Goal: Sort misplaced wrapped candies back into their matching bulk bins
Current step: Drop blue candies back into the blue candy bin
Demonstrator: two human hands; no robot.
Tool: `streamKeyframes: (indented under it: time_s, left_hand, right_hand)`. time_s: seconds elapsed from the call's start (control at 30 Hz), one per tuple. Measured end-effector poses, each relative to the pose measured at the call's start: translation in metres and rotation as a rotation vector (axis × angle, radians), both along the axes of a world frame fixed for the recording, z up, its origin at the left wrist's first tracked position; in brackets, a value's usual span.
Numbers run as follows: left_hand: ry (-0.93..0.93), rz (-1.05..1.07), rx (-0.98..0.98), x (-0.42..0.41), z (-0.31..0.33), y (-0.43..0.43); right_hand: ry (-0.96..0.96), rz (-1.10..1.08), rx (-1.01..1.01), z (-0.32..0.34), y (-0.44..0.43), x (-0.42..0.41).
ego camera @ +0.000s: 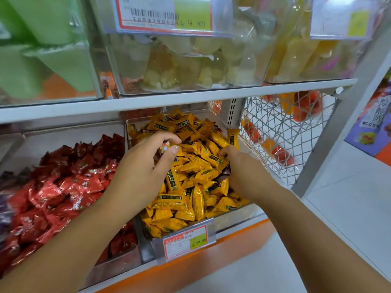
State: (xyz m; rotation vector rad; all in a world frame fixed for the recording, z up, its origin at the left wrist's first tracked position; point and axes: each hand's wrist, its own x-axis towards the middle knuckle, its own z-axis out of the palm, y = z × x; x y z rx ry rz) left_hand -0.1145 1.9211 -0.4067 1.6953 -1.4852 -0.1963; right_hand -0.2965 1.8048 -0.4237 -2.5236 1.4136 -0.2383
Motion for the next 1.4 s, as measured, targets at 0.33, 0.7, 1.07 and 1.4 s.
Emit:
streamKeyframes:
  time_s: [0.33, 0.7, 1.07, 1.4]
  left_hand:
    - [0.175, -0.051, -0.037, -0.002, 0.001, -0.001]
    - [0.122, -0.123, 0.000, -0.006, 0.005, -0.003]
    - [-0.070, -0.261, -0.004, -0.024, 0.003, -0.013]
    - [-0.048, -0.151, -0.079, -0.018, 0.008, -0.016]
  right_hand:
    - [-0.048, 0.004, 0.017, -0.003, 0.003, -0.007]
    - [-0.552, -0.007, 0.174, 0.023, 0.002, -0.036]
    - [-0.961, 0.211, 0.629, 0.032, 0.033, -0.003]
    - [-1.069, 0.122, 0.579, 0.037, 0.029, -0.009]
